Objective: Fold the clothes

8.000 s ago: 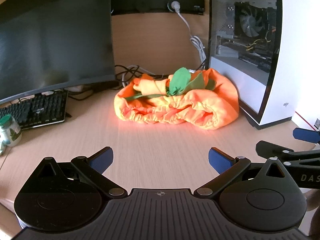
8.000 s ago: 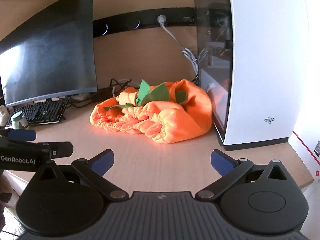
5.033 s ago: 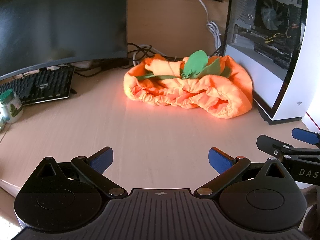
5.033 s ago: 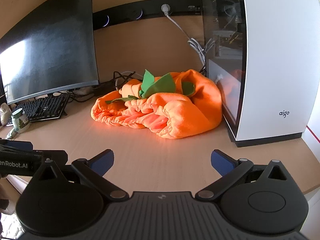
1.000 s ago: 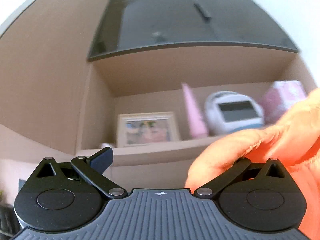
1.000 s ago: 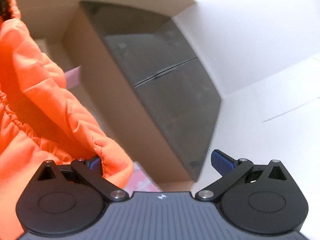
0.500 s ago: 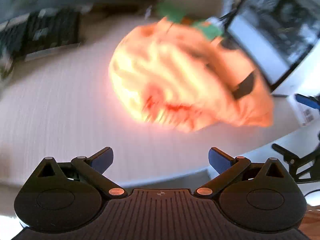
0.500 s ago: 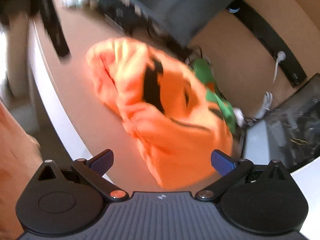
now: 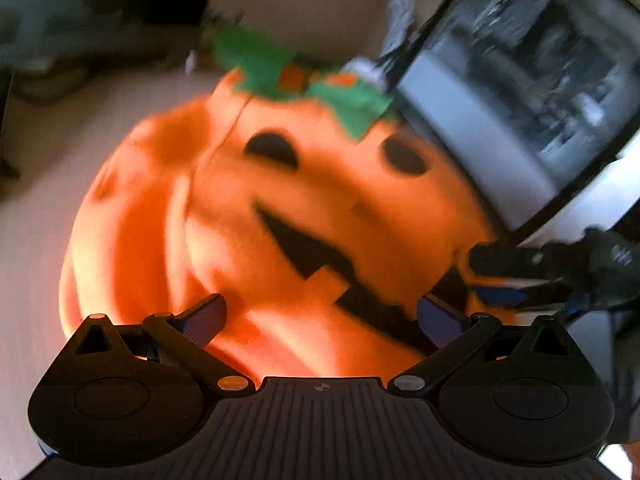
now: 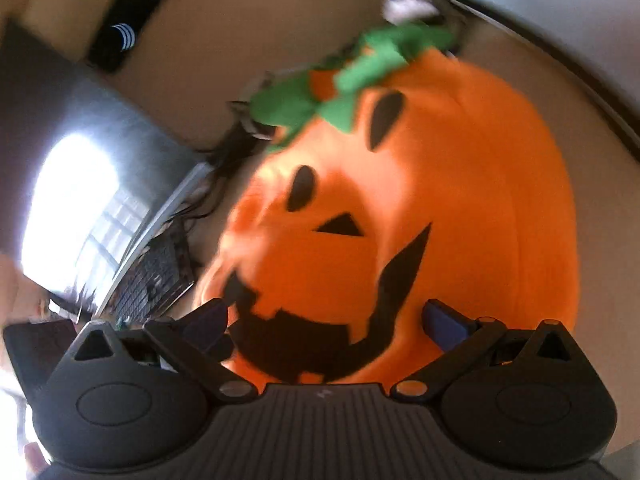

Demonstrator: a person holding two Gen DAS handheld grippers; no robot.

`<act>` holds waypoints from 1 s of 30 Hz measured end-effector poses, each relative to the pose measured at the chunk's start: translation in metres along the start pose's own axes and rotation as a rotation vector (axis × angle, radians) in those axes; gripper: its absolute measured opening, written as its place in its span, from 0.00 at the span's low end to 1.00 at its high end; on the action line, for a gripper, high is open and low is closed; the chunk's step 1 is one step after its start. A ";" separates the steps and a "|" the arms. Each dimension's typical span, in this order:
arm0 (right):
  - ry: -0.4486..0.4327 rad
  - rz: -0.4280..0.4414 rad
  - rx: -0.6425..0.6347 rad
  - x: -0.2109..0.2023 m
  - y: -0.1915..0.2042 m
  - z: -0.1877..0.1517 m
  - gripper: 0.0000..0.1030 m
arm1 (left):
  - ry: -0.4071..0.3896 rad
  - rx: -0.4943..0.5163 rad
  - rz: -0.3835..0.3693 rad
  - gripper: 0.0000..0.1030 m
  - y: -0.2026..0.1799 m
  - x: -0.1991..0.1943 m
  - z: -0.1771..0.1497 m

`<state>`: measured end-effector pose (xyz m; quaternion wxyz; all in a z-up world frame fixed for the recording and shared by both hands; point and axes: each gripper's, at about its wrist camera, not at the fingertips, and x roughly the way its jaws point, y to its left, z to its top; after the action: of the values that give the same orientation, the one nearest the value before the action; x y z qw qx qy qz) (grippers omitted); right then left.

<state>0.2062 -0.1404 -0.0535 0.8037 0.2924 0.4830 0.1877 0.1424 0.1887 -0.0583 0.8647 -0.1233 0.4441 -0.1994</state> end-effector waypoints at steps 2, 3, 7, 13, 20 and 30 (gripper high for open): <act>0.005 -0.049 0.003 0.006 -0.004 -0.005 1.00 | 0.043 -0.017 -0.015 1.00 0.008 0.018 0.000; 0.014 -0.058 0.010 0.007 -0.006 -0.008 1.00 | 0.064 -0.025 -0.022 1.00 0.012 0.027 0.001; 0.039 -0.061 -0.006 0.011 -0.011 -0.018 1.00 | 0.115 -0.037 -0.042 1.00 0.016 0.033 -0.011; 0.101 -0.068 -0.125 0.006 -0.005 -0.029 1.00 | 0.220 -0.169 -0.159 1.00 0.013 0.012 -0.039; 0.089 -0.190 -0.248 0.011 0.017 -0.048 1.00 | 0.240 -0.194 -0.242 1.00 0.018 0.012 -0.046; 0.104 -0.339 -0.404 0.006 0.067 -0.018 1.00 | 0.061 -0.078 -0.133 1.00 0.014 -0.023 -0.001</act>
<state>0.1914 -0.0804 -0.0204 0.8399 0.0311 0.5184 0.1576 0.1329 0.2113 -0.0472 0.8302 -0.1800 0.4686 -0.2424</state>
